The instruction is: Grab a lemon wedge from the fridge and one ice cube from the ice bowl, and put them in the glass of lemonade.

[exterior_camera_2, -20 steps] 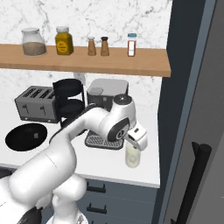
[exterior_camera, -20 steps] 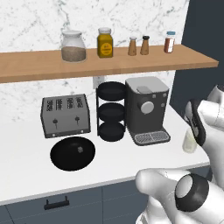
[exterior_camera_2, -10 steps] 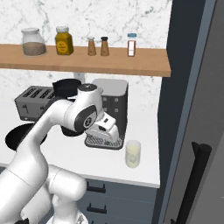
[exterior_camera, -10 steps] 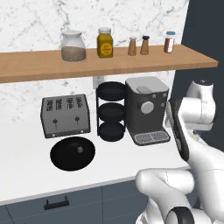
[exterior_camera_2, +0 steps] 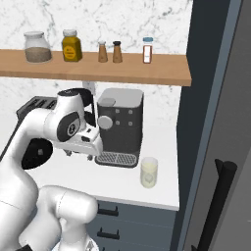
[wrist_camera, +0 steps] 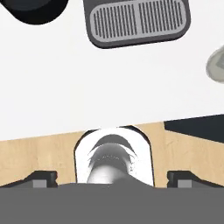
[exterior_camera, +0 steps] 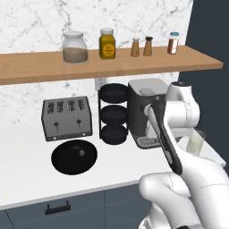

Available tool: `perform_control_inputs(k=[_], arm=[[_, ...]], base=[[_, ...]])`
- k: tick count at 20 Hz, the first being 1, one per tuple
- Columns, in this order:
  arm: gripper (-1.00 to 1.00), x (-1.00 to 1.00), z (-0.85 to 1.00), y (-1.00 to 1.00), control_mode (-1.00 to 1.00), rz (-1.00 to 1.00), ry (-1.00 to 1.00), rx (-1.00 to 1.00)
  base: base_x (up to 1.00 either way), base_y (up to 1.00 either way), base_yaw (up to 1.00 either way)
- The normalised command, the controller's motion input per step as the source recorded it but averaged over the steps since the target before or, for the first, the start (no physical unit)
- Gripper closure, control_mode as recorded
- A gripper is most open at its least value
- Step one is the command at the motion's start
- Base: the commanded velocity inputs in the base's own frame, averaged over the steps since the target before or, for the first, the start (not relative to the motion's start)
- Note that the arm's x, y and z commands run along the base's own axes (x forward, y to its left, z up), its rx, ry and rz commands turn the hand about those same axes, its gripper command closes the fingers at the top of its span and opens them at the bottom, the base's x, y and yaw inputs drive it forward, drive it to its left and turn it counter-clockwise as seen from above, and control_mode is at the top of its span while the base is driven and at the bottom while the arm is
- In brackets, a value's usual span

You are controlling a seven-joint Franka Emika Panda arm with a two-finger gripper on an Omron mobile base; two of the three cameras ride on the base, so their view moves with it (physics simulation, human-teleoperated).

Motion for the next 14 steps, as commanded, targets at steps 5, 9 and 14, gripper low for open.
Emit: perform_control_inputs(k=[5,9,14], arm=[[-1.0,-0.62,-0.05,0.8,-1.0,0.0,-0.03,0.12],[-1.0,-0.83,0.0,0.34,-1.0,0.0,0.0,0.02],[-1.0,-0.77,0.23,-0.05,-1.0,0.0,-0.06,0.0]], base=[[0.0,0.0,0.0],[0.0,0.0,0.0],[0.0,0.0,0.0]])
